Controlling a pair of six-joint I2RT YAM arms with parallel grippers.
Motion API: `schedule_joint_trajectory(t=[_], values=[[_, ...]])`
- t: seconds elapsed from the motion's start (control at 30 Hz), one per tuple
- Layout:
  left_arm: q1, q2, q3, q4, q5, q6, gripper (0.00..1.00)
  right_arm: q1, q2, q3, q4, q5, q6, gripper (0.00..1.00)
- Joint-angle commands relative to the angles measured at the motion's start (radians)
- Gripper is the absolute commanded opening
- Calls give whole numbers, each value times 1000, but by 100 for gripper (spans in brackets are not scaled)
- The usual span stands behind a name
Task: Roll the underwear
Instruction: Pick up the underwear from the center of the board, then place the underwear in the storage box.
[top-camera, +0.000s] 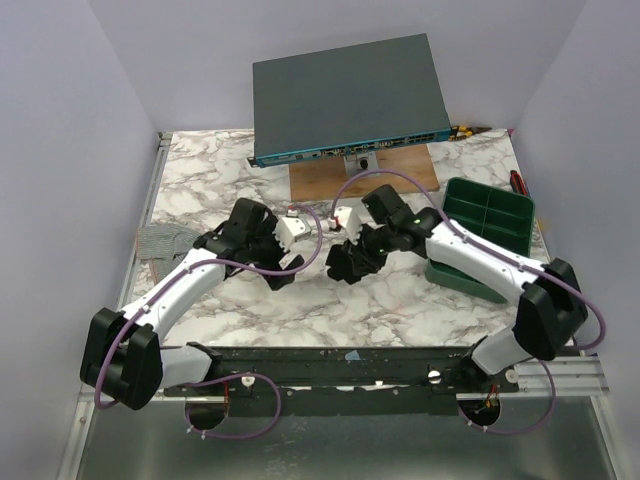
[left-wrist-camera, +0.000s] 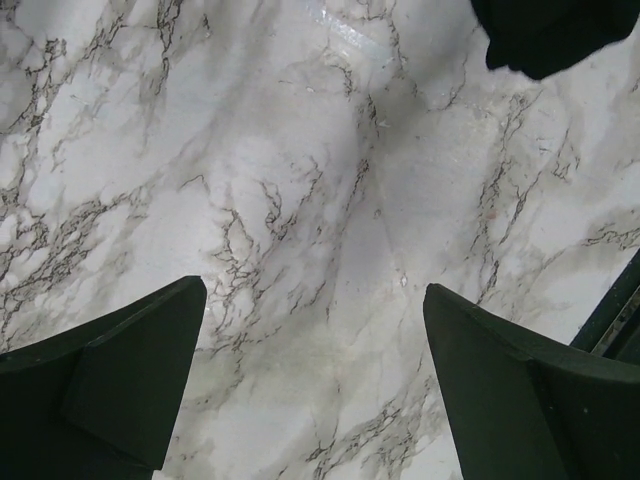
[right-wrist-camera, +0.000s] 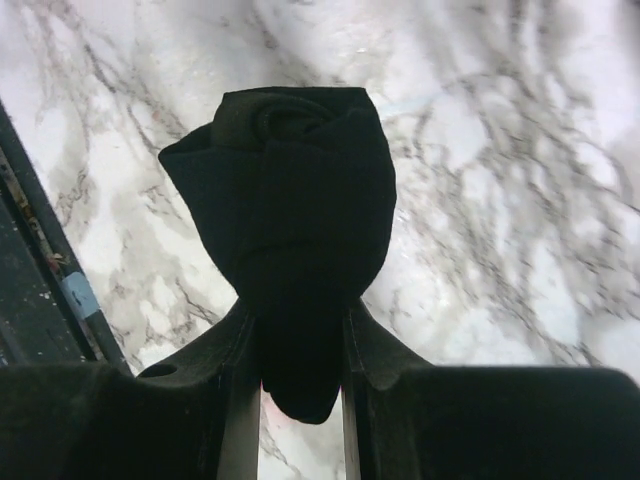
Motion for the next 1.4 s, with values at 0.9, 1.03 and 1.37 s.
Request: schedule_joint_trajectory(t=[0.9, 1.03, 1.37], values=[[0, 17, 98, -2, -29, -24, 98, -330, -680, -395, 149, 825, -326, 1], [0, 29, 100, 1, -27, -22, 99, -338, -677, -415, 179, 787, -357, 1], [1, 38, 100, 8, -23, -23, 98, -348, -650, -428, 158, 746, -413, 1]])
